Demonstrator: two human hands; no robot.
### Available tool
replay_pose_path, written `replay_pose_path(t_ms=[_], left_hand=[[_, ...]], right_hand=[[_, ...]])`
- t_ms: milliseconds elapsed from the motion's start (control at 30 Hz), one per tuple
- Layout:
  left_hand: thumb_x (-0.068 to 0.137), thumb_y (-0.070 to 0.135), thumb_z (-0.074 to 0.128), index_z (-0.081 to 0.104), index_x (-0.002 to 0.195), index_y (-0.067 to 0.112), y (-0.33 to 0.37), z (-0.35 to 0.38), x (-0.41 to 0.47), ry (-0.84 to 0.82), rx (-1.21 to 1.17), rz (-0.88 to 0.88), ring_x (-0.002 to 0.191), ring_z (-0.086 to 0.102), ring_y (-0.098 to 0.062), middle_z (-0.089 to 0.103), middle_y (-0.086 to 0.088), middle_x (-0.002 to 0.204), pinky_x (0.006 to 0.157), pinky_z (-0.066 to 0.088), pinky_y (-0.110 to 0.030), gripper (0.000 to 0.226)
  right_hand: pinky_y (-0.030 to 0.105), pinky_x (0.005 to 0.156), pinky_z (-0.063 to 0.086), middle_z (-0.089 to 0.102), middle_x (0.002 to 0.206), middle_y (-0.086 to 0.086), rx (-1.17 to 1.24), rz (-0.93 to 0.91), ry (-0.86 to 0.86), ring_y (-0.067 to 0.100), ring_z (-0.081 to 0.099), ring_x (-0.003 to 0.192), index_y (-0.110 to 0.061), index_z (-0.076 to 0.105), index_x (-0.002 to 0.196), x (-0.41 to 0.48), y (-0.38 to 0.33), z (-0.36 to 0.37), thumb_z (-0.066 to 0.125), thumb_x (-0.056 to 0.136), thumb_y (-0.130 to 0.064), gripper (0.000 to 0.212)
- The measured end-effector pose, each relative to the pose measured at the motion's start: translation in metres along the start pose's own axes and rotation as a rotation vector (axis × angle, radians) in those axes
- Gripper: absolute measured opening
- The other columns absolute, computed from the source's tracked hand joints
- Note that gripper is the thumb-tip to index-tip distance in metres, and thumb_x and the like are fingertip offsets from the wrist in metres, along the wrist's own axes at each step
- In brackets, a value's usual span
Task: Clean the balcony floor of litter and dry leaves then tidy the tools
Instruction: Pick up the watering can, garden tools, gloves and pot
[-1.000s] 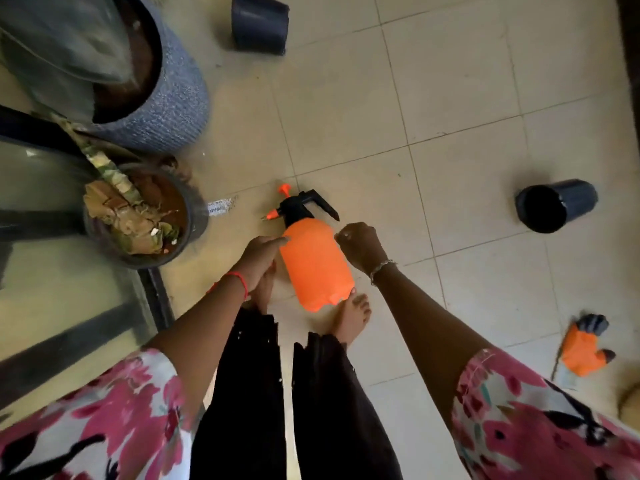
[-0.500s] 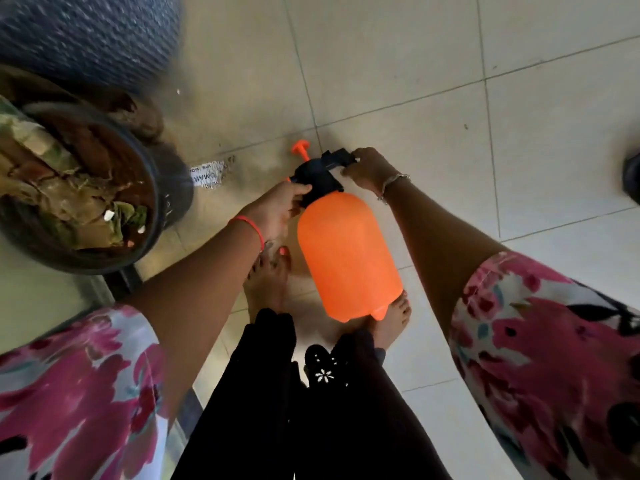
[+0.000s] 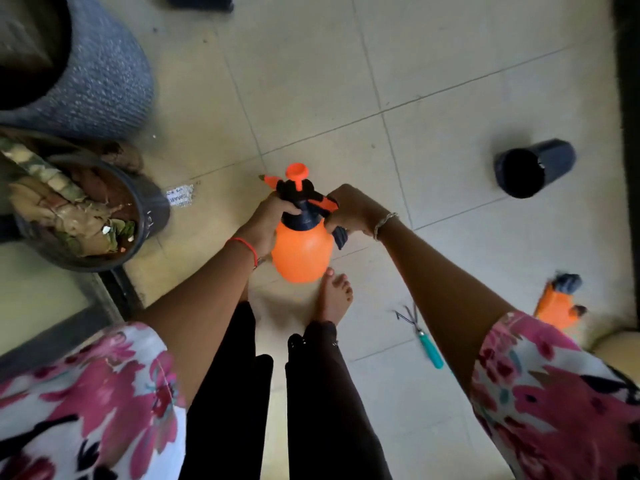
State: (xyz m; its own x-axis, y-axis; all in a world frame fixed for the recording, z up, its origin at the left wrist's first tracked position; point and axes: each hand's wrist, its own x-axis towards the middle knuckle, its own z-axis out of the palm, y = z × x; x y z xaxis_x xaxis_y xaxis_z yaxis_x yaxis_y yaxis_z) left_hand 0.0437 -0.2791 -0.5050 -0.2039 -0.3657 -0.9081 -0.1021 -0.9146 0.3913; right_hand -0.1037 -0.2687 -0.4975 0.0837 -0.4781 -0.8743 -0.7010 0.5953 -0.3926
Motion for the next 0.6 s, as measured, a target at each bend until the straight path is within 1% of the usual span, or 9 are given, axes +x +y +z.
replay_pose_path(t_ms=[67, 100, 167, 200, 267, 333, 400, 500, 600], left_hand=[[0.051, 0.008, 0.043, 0.054, 0.095, 0.012, 0.014, 0.031, -0.033, -0.049, -0.013, 0.040, 0.077, 0.062, -0.014, 0.067, 0.008, 0.064, 0.062, 0.045, -0.015, 0.046], [0.050, 0.006, 0.040, 0.054, 0.090, 0.012, 0.018, 0.049, -0.048, -0.065, -0.030, 0.065, 0.068, 0.063, -0.011, 0.065, 0.012, 0.055, 0.055, 0.045, -0.014, 0.043], [0.051, 0.007, 0.041, 0.055, 0.083, 0.012, 0.026, 0.079, -0.071, -0.080, -0.080, 0.110, 0.055, 0.061, -0.002, 0.063, 0.014, 0.052, 0.049, 0.045, -0.011, 0.035], [0.057, 0.010, 0.045, 0.056, 0.081, 0.013, 0.028, 0.097, -0.083, -0.089, -0.087, 0.127, 0.052, 0.060, 0.002, 0.063, 0.014, 0.053, 0.051, 0.045, -0.010, 0.027], [0.079, 0.010, 0.049, 0.058, 0.079, 0.012, 0.029, 0.131, -0.099, -0.098, -0.095, 0.156, 0.053, 0.060, 0.003, 0.065, 0.012, 0.054, 0.058, 0.046, -0.011, 0.009], [0.093, 0.007, 0.042, 0.059, 0.080, 0.012, 0.024, 0.162, -0.109, -0.115, -0.044, 0.163, 0.055, 0.061, 0.003, 0.067, 0.012, 0.056, 0.059, 0.047, -0.010, 0.022], [0.095, 0.013, 0.045, 0.062, 0.082, 0.013, 0.014, 0.197, -0.126, -0.145, 0.046, 0.157, 0.062, 0.062, 0.001, 0.068, 0.011, 0.063, 0.063, 0.048, -0.010, 0.021], [0.091, 0.014, 0.055, 0.066, 0.099, 0.006, -0.010, 0.242, -0.152, -0.151, 0.223, 0.189, 0.084, 0.059, -0.012, 0.066, -0.005, 0.093, 0.069, 0.045, -0.014, 0.016], [0.086, 0.006, 0.061, 0.062, 0.113, 0.005, -0.045, 0.287, -0.186, -0.158, 0.370, 0.358, 0.085, 0.054, -0.012, 0.061, -0.004, 0.096, 0.056, 0.040, -0.004, 0.027]], right_hand=[[0.018, 0.043, 0.032, 0.057, 0.079, 0.016, -0.030, -0.009, 0.052, 0.024, 0.055, 0.073, 0.001, 0.064, 0.085, -0.039, 0.013, -0.003, 0.069, 0.068, -0.001, 0.018], [0.018, 0.041, 0.028, 0.059, 0.085, 0.018, -0.009, -0.006, 0.097, 0.026, 0.056, 0.077, 0.002, 0.064, 0.091, -0.058, 0.023, -0.004, 0.070, 0.068, -0.002, 0.024], [0.023, 0.048, 0.028, 0.062, 0.095, 0.022, 0.075, -0.005, 0.164, 0.030, 0.059, 0.087, 0.005, 0.064, 0.098, -0.088, 0.039, -0.003, 0.072, 0.070, -0.004, 0.031], [0.025, 0.054, 0.029, 0.062, 0.093, 0.020, 0.132, 0.002, 0.194, 0.028, 0.058, 0.085, 0.004, 0.064, 0.095, -0.107, 0.048, -0.005, 0.074, 0.070, -0.007, 0.029], [0.031, 0.060, 0.033, 0.057, 0.079, 0.014, 0.299, 0.033, 0.235, 0.022, 0.051, 0.074, 0.004, 0.061, 0.084, -0.139, 0.064, -0.007, 0.077, 0.071, -0.018, 0.030], [0.032, 0.063, 0.039, 0.057, 0.072, 0.014, 0.478, 0.051, 0.346, 0.019, 0.049, 0.069, 0.010, 0.062, 0.084, -0.168, 0.081, -0.010, 0.077, 0.073, -0.022, 0.037], [0.030, 0.064, 0.038, 0.060, 0.075, 0.023, 0.605, 0.061, 0.471, 0.020, 0.050, 0.070, 0.010, 0.065, 0.087, -0.206, 0.103, -0.012, 0.072, 0.077, -0.014, 0.027], [0.031, 0.062, 0.035, 0.055, 0.070, 0.023, 0.718, 0.060, 0.574, 0.023, 0.046, 0.069, 0.011, 0.063, 0.083, -0.259, 0.142, -0.007, 0.069, 0.074, -0.010, 0.023], [0.031, 0.058, 0.031, 0.055, 0.071, 0.038, 0.727, 0.021, 0.660, 0.021, 0.041, 0.063, 0.014, 0.059, 0.075, -0.311, 0.193, 0.002, 0.058, 0.060, -0.023, 0.041]])
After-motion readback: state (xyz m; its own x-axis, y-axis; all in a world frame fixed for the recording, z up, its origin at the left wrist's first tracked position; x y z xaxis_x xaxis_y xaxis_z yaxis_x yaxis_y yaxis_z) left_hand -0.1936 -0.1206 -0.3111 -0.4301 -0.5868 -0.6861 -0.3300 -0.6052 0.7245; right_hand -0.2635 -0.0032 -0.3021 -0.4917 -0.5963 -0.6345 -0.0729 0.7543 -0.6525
